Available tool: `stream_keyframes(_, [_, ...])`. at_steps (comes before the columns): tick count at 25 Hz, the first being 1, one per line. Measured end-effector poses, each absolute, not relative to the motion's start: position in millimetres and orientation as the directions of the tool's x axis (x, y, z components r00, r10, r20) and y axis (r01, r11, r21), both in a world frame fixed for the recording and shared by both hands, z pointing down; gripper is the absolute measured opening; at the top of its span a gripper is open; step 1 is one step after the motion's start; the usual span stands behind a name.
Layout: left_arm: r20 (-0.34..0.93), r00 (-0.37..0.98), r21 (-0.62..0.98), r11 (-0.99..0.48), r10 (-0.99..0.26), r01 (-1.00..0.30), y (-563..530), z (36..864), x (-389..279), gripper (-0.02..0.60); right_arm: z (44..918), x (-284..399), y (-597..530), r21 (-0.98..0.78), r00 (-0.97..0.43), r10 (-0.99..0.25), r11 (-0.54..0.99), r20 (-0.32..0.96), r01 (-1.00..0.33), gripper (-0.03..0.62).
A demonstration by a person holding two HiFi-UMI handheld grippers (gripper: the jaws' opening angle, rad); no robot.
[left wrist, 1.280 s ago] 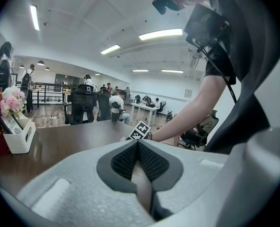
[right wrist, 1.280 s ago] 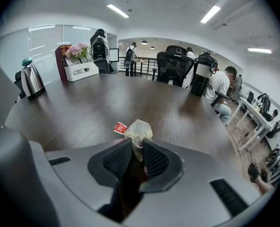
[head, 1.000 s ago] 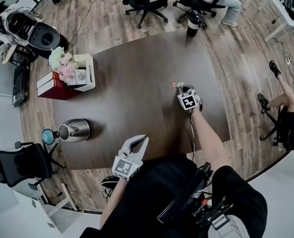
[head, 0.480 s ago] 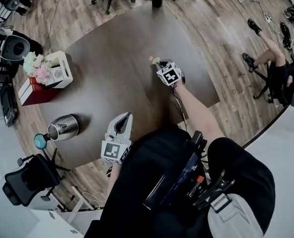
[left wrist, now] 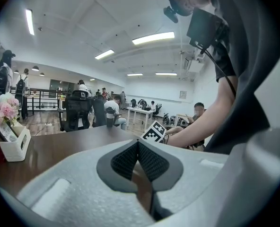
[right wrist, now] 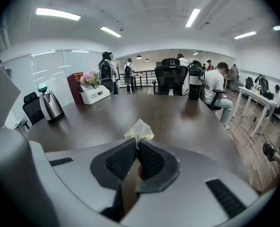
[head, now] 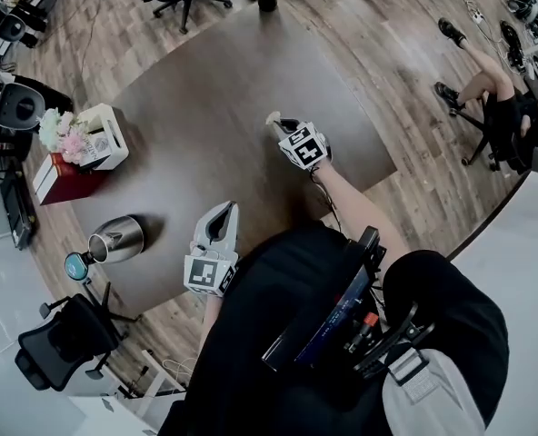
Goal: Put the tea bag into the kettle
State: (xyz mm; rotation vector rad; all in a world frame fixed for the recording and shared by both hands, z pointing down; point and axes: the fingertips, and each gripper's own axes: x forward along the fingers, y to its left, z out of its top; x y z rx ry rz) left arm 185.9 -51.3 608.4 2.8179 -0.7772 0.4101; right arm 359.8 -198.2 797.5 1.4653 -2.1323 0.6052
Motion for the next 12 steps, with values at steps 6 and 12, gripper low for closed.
stream_keyframes(6, [0.293,0.830,0.103,-0.848,-0.474,-0.521,-46.8,605.1,186.1,0.005,775.8,341.0,-167.8,-0.121,-0.347,-0.736,0.343,0.581,-0.931,0.023])
stream_keyframes(12, [0.283,0.837,0.110,-0.851,-0.469,-0.514,-42.8,607.2,182.2,0.005,727.9,303.8,-137.7,-0.138,-0.424,-0.758,0.413,0.496,-0.900,0.023])
